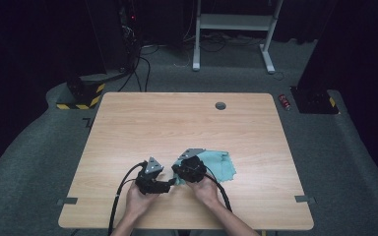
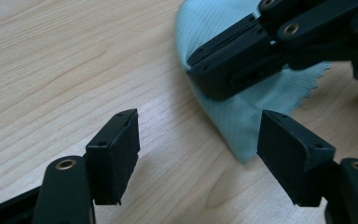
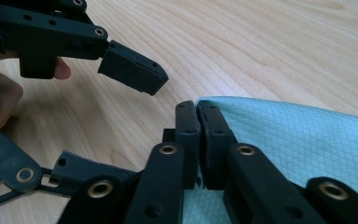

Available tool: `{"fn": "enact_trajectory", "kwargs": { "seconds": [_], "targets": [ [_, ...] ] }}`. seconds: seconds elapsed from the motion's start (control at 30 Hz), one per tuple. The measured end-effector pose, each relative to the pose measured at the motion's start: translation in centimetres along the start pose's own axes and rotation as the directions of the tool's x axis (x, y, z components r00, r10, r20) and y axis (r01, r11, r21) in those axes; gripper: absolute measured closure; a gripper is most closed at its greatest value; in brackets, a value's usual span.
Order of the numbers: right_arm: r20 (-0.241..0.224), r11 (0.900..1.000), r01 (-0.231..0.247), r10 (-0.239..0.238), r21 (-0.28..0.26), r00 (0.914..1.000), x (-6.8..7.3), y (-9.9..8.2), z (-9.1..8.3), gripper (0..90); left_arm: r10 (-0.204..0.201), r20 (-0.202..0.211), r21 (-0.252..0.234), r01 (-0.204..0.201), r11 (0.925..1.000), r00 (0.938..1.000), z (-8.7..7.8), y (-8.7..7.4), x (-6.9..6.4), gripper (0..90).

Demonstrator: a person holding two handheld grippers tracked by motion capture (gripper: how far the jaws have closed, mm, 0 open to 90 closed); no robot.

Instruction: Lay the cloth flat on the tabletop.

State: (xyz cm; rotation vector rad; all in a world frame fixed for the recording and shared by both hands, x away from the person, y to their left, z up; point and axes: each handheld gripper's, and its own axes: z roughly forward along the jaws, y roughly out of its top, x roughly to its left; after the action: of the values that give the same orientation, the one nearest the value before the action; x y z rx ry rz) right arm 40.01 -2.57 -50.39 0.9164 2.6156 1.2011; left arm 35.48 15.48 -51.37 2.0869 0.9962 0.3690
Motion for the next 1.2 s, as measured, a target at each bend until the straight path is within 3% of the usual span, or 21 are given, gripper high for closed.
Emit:
{"fn": "enact_trajectory", "kwargs": {
  "seconds": [0.2, 0.33, 0.53, 0.67, 0.77, 0.93, 1.2],
  "targets": [
    [-0.018, 0.9996, -0.027, 0.027, 0.000, 0.9995, -0.3, -0.4, -0.4, 67.1, 0.017, 0.009, -0.002, -0.017, 0.9999, 0.9998, 0.5, 0.4, -0.7, 31.7],
    [-0.011, 0.9982, -0.042, 0.042, -0.044, 0.9991, -0.8, -0.6, -2.2, 63.8, 0.021, 0.021, -0.012, -0.021, 0.9997, 0.9996, 0.5, 0.8, -1.2, 31.6],
    [0.030, 0.9960, -0.058, 0.060, -0.067, 0.9977, -2.2, -1.6, -4.4, 65.1, 0.056, 0.016, -0.017, -0.056, 0.9983, 0.9983, 0.6, 1.6, -1.6, 32.6],
    [0.067, 0.9949, -0.069, 0.074, -0.074, 0.9949, -3.4, -2.7, -5.9, 68.5, 0.069, 0.018, -0.011, -0.069, 0.9976, 0.9974, 1.1, 2.0, -2.0, 38.2],
    [0.108, 0.9968, -0.062, 0.067, -0.050, 0.9918, -4.1, -3.7, -6.8, 69.6, 0.098, -0.002, 0.003, -0.098, 0.9952, 0.9952, 1.5, 2.1, -2.3, 41.9],
    [0.171, 0.9982, -0.059, 0.059, -0.003, 0.9835, -5.1, -5.6, -7.9, 69.5, 0.111, 0.005, 0.018, -0.111, 0.9937, 0.9938, 2.1, 2.7, -2.8, 45.4],
    [0.212, 0.9971, -0.071, 0.063, 0.029, 0.9752, -6.4, -7.1, -8.8, 70.5, 0.114, 0.019, 0.023, -0.114, 0.9932, 0.9933, 2.7, 3.8, -2.8, 51.0]
  ]
}}
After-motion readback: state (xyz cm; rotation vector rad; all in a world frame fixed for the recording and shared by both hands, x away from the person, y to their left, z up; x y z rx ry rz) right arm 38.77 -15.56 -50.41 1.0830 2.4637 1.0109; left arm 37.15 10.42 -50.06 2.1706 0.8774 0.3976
